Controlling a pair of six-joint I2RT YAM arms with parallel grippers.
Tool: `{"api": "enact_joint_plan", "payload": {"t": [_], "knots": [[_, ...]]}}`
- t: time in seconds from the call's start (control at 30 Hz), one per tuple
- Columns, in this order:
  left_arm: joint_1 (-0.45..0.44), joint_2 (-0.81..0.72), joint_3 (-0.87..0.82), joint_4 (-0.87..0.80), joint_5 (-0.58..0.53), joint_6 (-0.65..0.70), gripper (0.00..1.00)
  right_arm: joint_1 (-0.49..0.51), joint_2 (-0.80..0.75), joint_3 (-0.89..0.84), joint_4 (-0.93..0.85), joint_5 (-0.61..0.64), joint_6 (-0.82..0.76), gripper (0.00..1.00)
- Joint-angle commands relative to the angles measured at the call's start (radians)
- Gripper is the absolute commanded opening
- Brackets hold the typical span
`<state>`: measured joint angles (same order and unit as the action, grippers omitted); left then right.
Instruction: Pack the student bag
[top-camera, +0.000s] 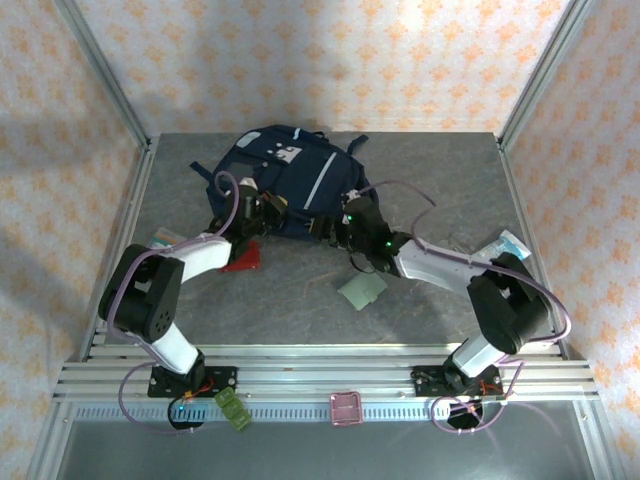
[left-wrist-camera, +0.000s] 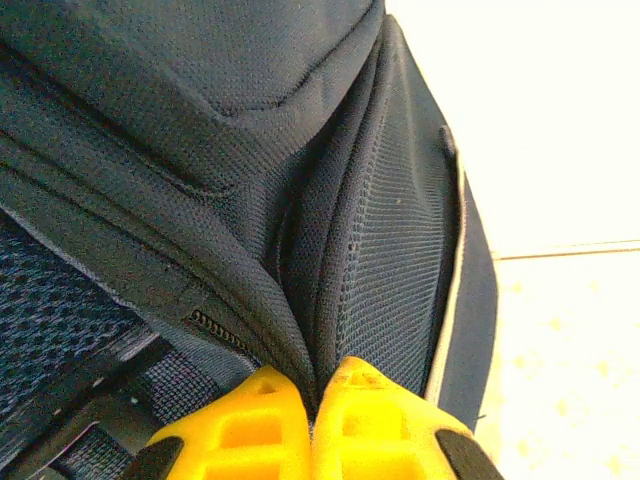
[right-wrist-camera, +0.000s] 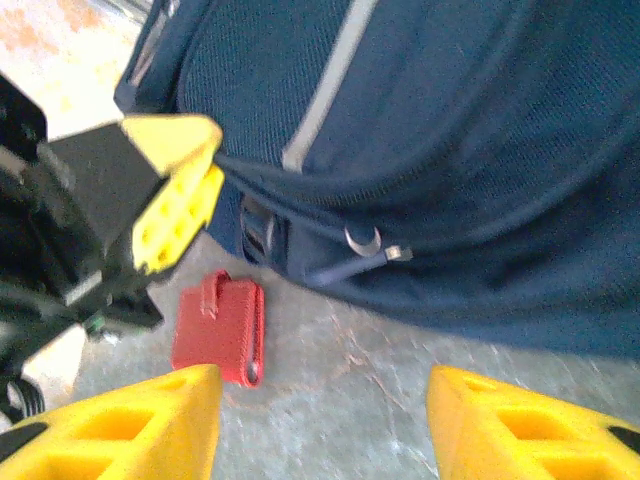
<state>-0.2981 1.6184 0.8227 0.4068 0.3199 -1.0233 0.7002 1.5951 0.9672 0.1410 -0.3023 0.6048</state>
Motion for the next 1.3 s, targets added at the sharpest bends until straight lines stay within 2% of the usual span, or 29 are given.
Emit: {"api": "enact_joint_plan", "payload": {"t": [0.0,0.07,0.23,0.4,0.63,0.8,0.93,0.97,1.0,1.03,1.2,1.27], "knots": [[-0.002,-0.083,0.056,0.051,0.07,-0.011,0.0,0.017,0.058,0.115,-0.11,0.066,-0.005,0.58],[-0.002,-0.096,0.065,0.05,0.074,-0.019,0.0,0.019,0.095,0.16,-0.163,0.092,0.017,0.61],[-0.003,-0.109,0.082,0.047,0.078,-0.023,0.0,0.035,0.168,0.263,-0.254,0.142,0.038,0.61],[-0.003,-0.101,0.08,0.068,0.084,-0.036,0.0,0.084,0.255,0.4,-0.441,0.308,0.041,0.58],[-0.001,-0.101,0.085,0.079,0.076,-0.038,0.0,0.09,0.272,0.387,-0.515,0.392,0.072,0.21],[0.005,-0.1,0.099,0.072,0.076,-0.031,0.0,0.089,0.197,0.303,-0.489,0.405,0.085,0.11],[0.007,-0.103,0.098,0.069,0.082,-0.03,0.0,0.088,0.132,0.237,-0.433,0.399,0.101,0.1],[0.009,-0.104,0.096,0.071,0.087,-0.036,0.0,0.084,0.108,0.219,-0.401,0.382,0.101,0.15],[0.008,-0.106,0.096,0.074,0.092,-0.042,0.0,0.08,0.085,0.209,-0.373,0.363,0.091,0.25],[0.008,-0.107,0.099,0.078,0.096,-0.044,0.0,0.078,0.07,0.209,-0.366,0.366,0.093,0.3],[0.009,-0.12,0.116,0.061,0.101,-0.038,0.0,0.062,0.043,0.227,-0.367,0.367,0.067,0.29],[0.008,-0.125,0.112,0.05,0.106,-0.031,0.0,0.062,0.055,0.232,-0.37,0.347,0.059,0.31]]}}
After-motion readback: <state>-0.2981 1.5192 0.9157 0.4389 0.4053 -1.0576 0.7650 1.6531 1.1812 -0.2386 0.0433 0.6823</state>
